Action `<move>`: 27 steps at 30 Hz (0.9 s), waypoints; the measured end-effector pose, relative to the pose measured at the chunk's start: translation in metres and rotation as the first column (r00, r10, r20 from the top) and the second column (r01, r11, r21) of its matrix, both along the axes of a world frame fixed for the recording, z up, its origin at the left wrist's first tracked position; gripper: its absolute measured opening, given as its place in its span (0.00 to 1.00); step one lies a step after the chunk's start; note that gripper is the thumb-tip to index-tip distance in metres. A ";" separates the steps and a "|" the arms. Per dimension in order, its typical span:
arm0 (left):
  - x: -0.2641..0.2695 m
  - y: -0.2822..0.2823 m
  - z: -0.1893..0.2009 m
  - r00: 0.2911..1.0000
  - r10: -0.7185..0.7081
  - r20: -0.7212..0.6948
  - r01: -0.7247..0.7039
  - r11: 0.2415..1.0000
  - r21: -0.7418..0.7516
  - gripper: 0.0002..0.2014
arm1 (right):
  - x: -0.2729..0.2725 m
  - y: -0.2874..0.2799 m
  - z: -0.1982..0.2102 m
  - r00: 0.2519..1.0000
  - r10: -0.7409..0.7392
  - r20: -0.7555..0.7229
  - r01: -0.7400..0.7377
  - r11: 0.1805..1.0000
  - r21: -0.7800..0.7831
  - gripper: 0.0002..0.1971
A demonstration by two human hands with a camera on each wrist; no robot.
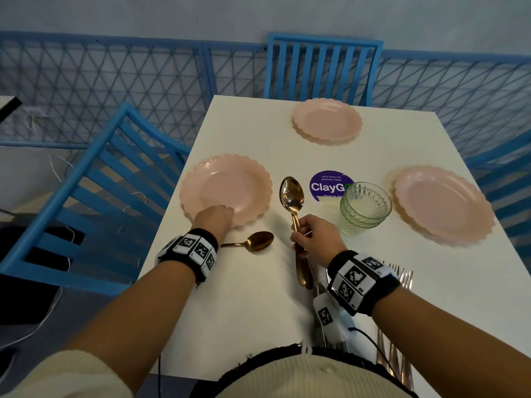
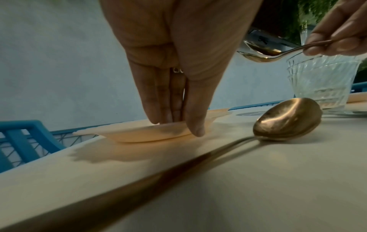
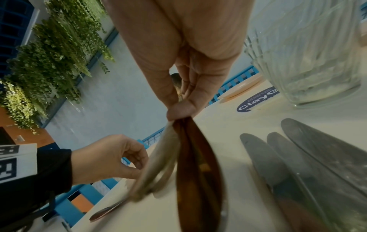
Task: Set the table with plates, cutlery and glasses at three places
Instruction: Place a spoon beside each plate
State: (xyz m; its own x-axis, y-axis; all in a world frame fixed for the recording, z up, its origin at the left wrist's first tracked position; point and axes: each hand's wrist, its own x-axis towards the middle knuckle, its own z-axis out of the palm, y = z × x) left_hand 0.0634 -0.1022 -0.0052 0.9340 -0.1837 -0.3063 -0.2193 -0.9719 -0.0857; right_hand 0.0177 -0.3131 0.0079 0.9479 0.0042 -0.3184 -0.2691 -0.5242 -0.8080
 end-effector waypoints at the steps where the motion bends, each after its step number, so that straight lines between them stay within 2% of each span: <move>1: 0.001 0.001 0.000 1.000 0.003 0.000 -0.003 1.000 -0.006 0.13 | 0.001 0.000 0.000 1.000 -0.003 -0.002 0.003 1.000 0.001 0.05; 5: 0.002 0.001 0.004 0.999 0.020 0.050 -0.016 0.996 -0.088 0.12 | 0.003 -0.002 0.001 1.000 -0.009 -0.008 0.009 1.000 0.007 0.05; 9: -0.017 0.002 0.003 0.991 -0.061 0.121 0.090 0.963 -0.252 0.12 | 0.002 -0.004 0.001 1.000 -0.015 -0.002 0.015 1.000 0.020 0.04; 12: -0.033 0.006 -0.008 0.988 -0.155 0.009 0.155 0.980 -0.127 0.13 | 0.000 -0.002 -0.001 1.000 -0.016 0.008 0.016 1.000 0.026 0.04; 15: -0.038 0.012 -0.016 0.986 -0.143 -0.088 0.143 0.990 -0.012 0.14 | -0.001 0.002 0.000 1.000 -0.006 -0.006 0.007 0.999 0.042 0.04; 21: -0.039 0.021 -0.015 0.981 -0.167 -0.102 0.177 0.979 0.104 0.13 | -0.001 0.001 0.004 0.999 0.051 -0.003 -0.051 0.999 -0.009 0.05; 27: -0.040 0.035 -0.015 0.989 -0.124 -0.079 0.132 0.986 0.101 0.15 | -0.007 0.002 0.008 0.997 0.077 -0.002 -0.077 0.997 -0.027 0.04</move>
